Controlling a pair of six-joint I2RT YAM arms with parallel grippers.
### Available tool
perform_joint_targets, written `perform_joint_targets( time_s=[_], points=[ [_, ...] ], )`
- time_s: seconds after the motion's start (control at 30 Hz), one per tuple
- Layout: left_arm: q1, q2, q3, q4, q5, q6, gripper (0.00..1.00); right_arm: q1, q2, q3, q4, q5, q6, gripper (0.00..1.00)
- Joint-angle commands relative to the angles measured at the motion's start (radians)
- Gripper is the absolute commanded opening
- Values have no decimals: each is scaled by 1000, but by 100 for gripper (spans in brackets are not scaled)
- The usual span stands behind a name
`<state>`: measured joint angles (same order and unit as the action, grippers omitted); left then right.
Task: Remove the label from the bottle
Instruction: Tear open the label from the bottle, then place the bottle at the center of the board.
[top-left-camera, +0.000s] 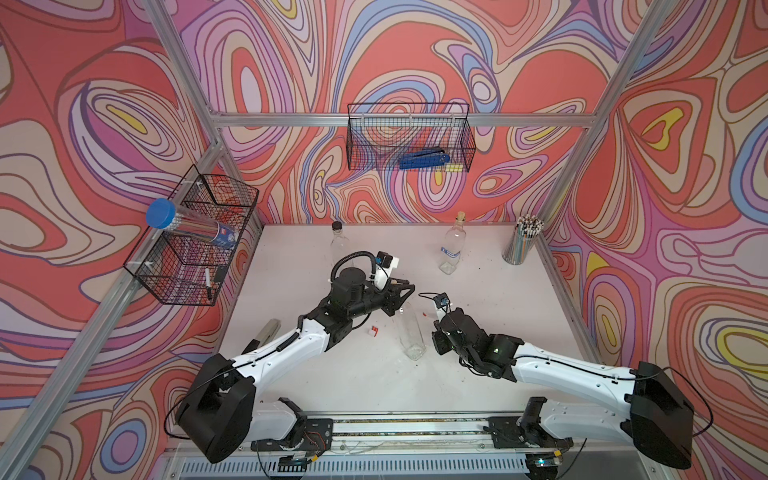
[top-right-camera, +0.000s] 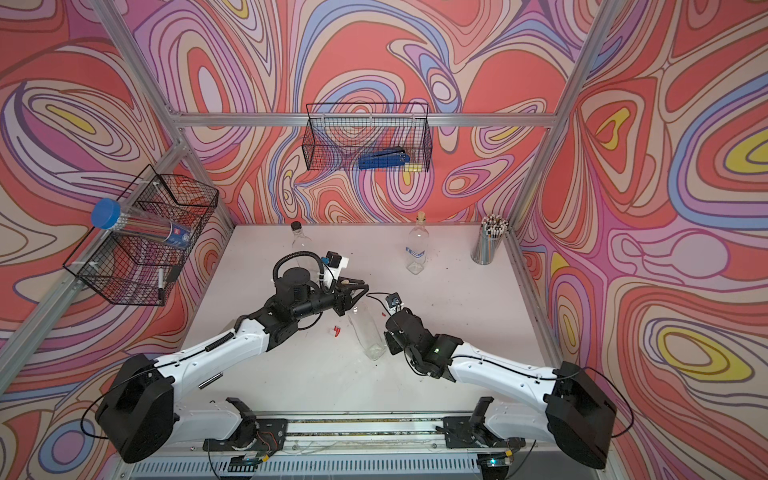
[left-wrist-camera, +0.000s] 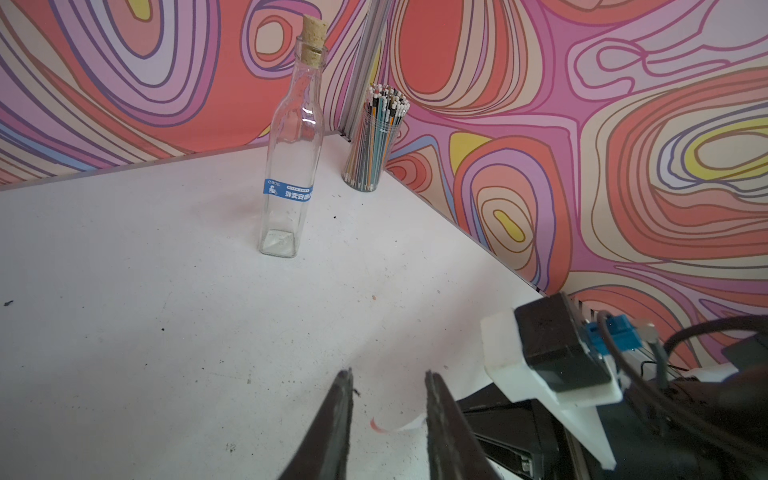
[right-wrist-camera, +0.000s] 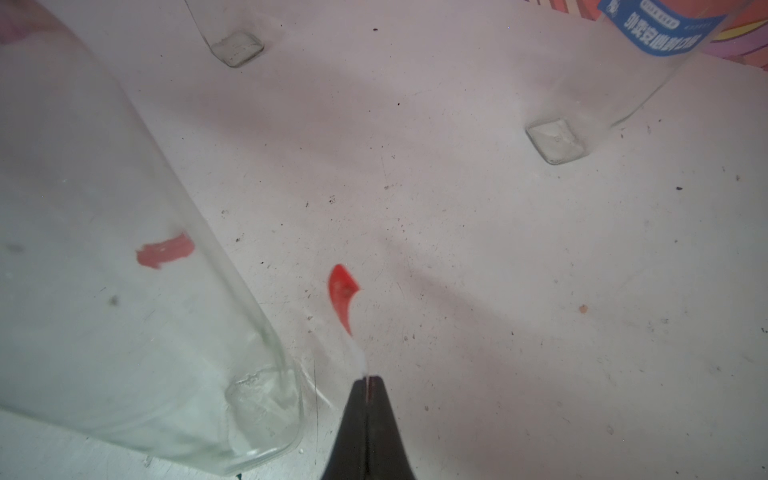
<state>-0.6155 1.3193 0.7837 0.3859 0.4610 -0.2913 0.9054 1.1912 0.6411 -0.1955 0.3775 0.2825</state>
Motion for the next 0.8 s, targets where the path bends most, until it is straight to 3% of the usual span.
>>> perform_joint_targets(
  time_s=[0.0,0.4,0.77],
  points=[
    [-1,-16,2,-28,2,30,0,-10,-22,-14,-10,18,6,0],
    [-1,-25,134,-182,-102,-6,0,-45,9,8,-18,-8,34,0],
    [-1,49,292,-264,-182,52,0,-52,10,5,1,-43,57,0]
  ],
)
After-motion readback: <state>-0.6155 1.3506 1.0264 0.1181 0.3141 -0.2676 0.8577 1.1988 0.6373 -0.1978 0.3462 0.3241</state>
